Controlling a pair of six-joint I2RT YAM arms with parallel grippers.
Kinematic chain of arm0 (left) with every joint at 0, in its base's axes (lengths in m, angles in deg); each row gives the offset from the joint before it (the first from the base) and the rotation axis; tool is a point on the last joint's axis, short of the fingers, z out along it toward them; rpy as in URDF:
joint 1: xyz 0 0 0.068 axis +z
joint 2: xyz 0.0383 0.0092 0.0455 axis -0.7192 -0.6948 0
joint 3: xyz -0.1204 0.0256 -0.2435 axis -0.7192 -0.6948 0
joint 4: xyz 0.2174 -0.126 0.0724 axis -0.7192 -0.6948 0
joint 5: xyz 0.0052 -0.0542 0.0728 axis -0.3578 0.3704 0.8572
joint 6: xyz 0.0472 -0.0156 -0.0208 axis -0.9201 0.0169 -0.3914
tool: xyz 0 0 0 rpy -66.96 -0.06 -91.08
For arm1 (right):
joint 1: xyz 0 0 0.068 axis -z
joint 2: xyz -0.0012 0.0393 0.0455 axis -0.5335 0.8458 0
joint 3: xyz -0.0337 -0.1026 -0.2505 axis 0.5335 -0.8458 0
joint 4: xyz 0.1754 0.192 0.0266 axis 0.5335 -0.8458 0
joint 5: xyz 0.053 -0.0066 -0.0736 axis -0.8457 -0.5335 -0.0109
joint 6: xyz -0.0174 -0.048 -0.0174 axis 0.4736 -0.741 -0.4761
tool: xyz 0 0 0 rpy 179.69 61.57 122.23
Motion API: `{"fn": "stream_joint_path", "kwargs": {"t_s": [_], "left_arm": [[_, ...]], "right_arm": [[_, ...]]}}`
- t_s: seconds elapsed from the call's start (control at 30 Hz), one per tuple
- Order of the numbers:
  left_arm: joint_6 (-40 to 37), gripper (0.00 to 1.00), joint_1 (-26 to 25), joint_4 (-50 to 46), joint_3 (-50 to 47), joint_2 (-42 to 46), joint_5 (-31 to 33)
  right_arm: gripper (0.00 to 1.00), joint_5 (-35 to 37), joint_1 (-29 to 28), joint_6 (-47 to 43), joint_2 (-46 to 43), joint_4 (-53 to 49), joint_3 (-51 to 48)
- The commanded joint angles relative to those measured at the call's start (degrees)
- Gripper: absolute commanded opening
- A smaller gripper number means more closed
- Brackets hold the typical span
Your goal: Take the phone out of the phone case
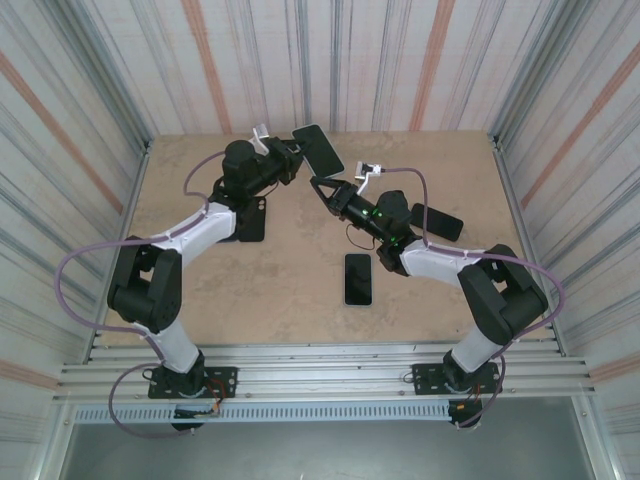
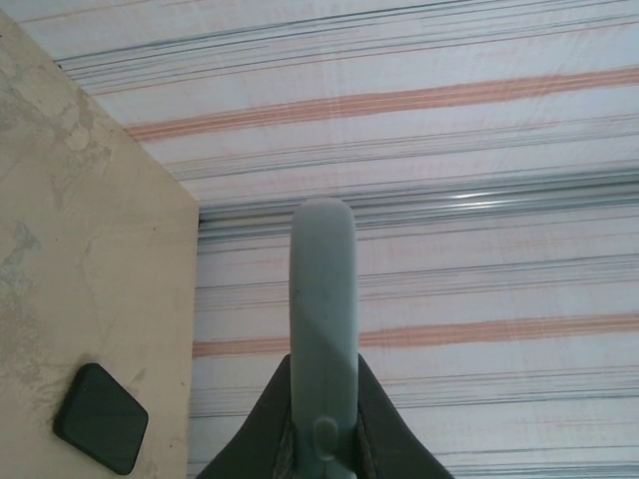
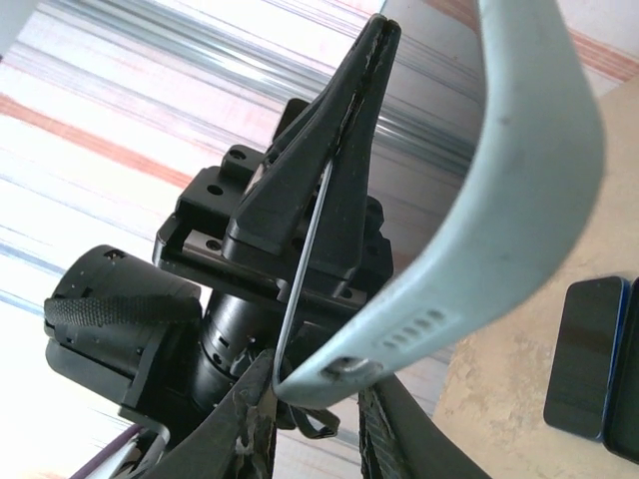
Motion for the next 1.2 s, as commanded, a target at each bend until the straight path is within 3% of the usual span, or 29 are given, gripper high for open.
{"fn": "stream_joint_path", "kwargs": {"t_s": [0.0, 0.2, 0.43, 0.8, 0.97, 1.17], "left_arm": [[0.69, 0.00, -0.45, 4.89, -0.20, 4.22, 0.46], [0.93, 0.00, -0.53, 5.13, -0.21, 4.09, 0.38], [3.09, 0.00, -0.53, 4.92, -0.06, 4.52, 0.69], [10.73, 0.00, -1.89, 4.12, 0.29, 6.72, 1.76], [15.17, 0.00, -2.99, 4.10, 0.61, 7.46, 0.87], [15.93, 0.00, -3.34, 3.72, 1.08, 8.56, 0.04]], "right_arm": [[0.25, 1.46, -0.08, -1.11, -0.72, 2.27, 0.30], [0.23, 2.15, 0.01, 0.31, 0.05, 5.30, 0.01], [0.13, 0.40, 0.13, -1.28, 0.13, 3.56, 0.27], [0.07, -0.72, 2.38, -12.01, -4.60, -11.83, -0.46], [0.05, -0.76, 2.86, -21.03, -7.68, -26.65, 2.47], [0.05, -0.38, 3.77, -21.13, -7.87, -28.60, 2.03]]}}
